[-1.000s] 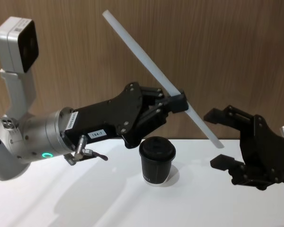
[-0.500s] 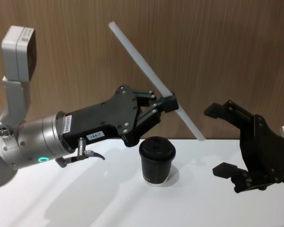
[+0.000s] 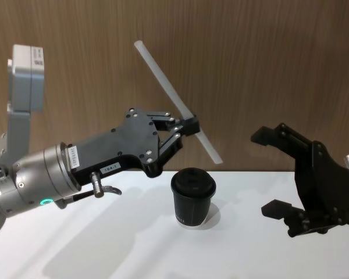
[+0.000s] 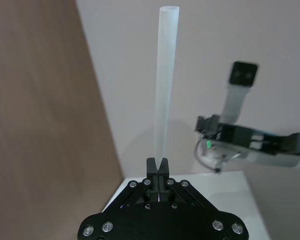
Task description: Pick up the straw with one hand, pass it to the other hand, and insert it into the cup.
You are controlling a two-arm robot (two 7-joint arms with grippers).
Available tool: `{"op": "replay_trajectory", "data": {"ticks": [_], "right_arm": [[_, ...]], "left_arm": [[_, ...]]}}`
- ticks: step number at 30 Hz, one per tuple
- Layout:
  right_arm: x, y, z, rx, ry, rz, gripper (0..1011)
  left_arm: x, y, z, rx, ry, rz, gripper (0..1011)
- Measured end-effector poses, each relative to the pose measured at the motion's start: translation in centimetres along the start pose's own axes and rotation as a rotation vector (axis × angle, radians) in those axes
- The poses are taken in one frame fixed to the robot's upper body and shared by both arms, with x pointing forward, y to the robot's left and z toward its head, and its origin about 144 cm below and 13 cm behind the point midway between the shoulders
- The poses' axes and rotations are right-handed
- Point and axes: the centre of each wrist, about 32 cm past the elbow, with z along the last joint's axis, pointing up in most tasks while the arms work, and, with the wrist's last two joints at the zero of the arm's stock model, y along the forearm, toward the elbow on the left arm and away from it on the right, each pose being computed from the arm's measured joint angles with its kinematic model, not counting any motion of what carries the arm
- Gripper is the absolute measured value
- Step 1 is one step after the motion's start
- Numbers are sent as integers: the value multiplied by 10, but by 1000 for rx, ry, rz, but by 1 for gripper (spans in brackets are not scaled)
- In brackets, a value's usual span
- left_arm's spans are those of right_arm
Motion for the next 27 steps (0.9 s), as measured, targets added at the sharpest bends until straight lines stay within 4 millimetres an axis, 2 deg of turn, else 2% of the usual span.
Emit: {"op": "replay_trajectory", "data": {"ticks": [16,27], "right_arm": [[0,0,0,0,0,0,1001],[0,0,0,0,0,0,1001]], "left_arm": [[-13,13,-2,124,-101,217,10],[-18,19,-12,234,-142,375,11]]}}
